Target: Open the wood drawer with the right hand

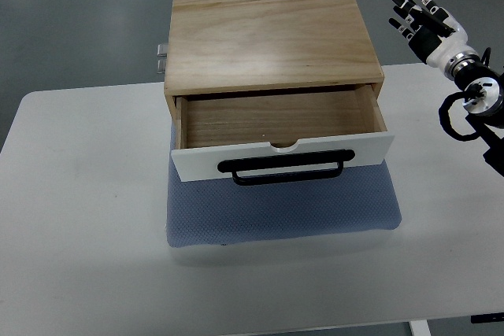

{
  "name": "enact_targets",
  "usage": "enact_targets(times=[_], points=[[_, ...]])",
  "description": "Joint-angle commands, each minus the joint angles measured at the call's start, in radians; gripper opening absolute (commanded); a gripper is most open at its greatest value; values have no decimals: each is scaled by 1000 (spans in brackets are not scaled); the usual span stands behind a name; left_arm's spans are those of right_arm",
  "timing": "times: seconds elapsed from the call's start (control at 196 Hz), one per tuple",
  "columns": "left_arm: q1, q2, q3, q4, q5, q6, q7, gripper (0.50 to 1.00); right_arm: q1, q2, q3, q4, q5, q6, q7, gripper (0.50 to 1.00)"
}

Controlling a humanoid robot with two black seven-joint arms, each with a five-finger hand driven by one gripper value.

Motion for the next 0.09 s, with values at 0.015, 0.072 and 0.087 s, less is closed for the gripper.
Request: enact_targets(times=[0.015, 0.072, 0.087], points=[[0, 0, 0, 0, 0, 0, 0, 1000, -10, 8, -1, 0, 0, 2, 0, 944], [0, 0, 0, 0, 0, 0, 0, 1000, -16, 15, -1, 0, 0, 2, 0, 944], [0, 0, 0, 0, 0, 0, 0, 1000, -18, 17, -1, 0, 0, 2, 0, 944]])
